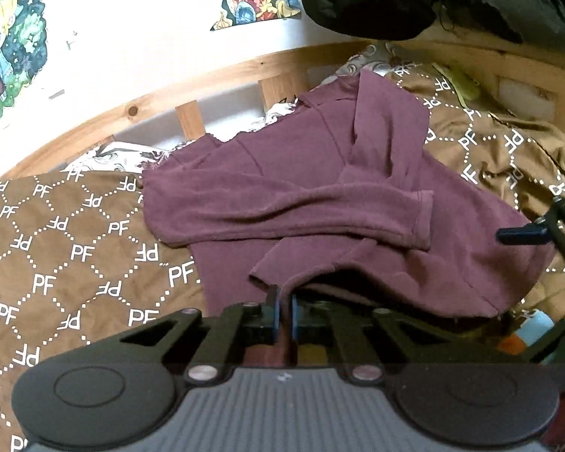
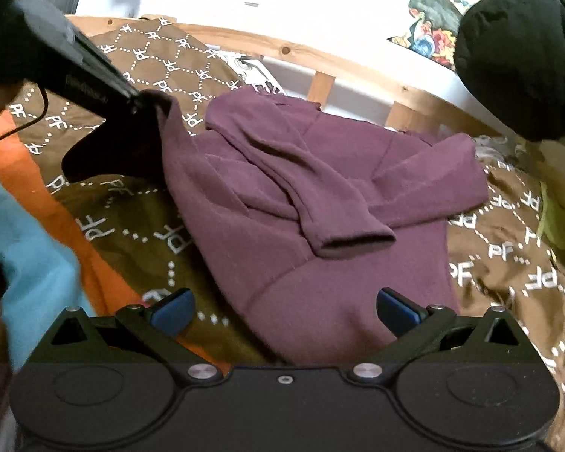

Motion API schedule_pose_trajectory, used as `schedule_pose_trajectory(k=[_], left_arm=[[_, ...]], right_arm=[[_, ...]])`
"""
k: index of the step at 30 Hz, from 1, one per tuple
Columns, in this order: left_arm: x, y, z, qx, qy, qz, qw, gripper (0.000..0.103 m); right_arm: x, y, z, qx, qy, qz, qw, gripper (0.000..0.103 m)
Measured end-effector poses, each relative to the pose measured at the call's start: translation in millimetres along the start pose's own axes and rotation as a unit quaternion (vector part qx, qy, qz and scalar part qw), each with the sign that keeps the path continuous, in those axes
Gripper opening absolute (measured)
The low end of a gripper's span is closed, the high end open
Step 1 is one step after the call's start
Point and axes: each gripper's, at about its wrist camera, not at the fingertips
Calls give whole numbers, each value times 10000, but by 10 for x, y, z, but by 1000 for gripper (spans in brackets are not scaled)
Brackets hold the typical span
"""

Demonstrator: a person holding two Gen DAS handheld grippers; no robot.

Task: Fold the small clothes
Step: 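Grasp the maroon shirt hem with the left gripper while the right gripper grasps it too, then lift the shirt hem with both grippers and fold it toward the collar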

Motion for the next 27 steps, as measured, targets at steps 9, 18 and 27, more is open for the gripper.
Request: schedule_pose_trajectory(k=[9, 18, 27], left_arm=[[-7, -19, 81, -104, -19, 46, 9999, 5], [252, -195, 289, -602, -535, -190, 9966, 29], [388, -231, 447, -630, -1086, -555, 9905, 43]], right_arm=[[-5, -5, -143, 698, 8, 511, 9963, 18], [202, 98, -301, 935, -548, 154, 9940, 7], [185, 173, -277, 978, -460, 150, 9940, 7]])
Point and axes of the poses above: each gripper's, at about its wrist camera, not at the fingertips, and y roughly against the way its jaws point, x to its right, z to its underside
